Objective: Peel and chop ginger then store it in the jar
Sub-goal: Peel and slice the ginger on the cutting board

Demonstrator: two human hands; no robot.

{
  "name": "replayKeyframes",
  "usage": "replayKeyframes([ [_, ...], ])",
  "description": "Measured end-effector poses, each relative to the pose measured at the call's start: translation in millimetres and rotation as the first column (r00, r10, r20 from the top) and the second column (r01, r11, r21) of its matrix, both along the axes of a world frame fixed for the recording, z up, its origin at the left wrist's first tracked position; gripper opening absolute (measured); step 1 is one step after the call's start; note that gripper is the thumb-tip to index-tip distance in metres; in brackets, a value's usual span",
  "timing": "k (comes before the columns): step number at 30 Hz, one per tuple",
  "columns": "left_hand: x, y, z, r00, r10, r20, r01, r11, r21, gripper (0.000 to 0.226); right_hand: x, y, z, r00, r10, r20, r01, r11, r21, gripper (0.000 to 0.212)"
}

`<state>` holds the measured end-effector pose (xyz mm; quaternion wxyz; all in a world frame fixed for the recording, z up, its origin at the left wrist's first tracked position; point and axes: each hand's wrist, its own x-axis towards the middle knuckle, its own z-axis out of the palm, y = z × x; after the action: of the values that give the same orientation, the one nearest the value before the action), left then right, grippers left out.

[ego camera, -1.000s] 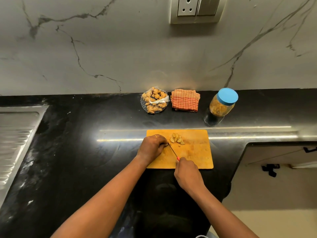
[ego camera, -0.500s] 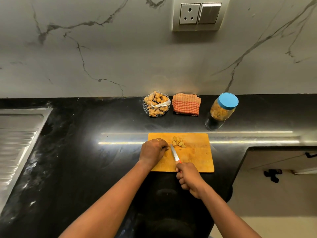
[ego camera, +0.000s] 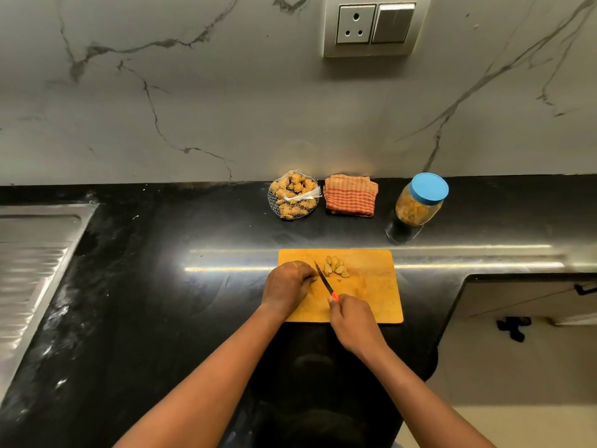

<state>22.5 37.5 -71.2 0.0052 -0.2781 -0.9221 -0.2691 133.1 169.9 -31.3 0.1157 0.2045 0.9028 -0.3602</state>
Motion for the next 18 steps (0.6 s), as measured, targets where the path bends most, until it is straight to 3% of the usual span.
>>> replayKeyframes([
  [6,0.1,-4.5,-2.7,0.999,-0.032,-0.011,0.033,0.998,0.053,0.014,-5.5,-5.4,-5.5,0.996,0.085,0.005,-0.083,0.963,0.257,0.036],
  [18,-4.1,-6.9,-1.5,0.997,-0.071,-0.012,0.072,0.994,0.086,0.017,-5.8,-15.1,-12.3,0.997,0.071,-0.006,-0.067,0.961,0.269,0.032],
])
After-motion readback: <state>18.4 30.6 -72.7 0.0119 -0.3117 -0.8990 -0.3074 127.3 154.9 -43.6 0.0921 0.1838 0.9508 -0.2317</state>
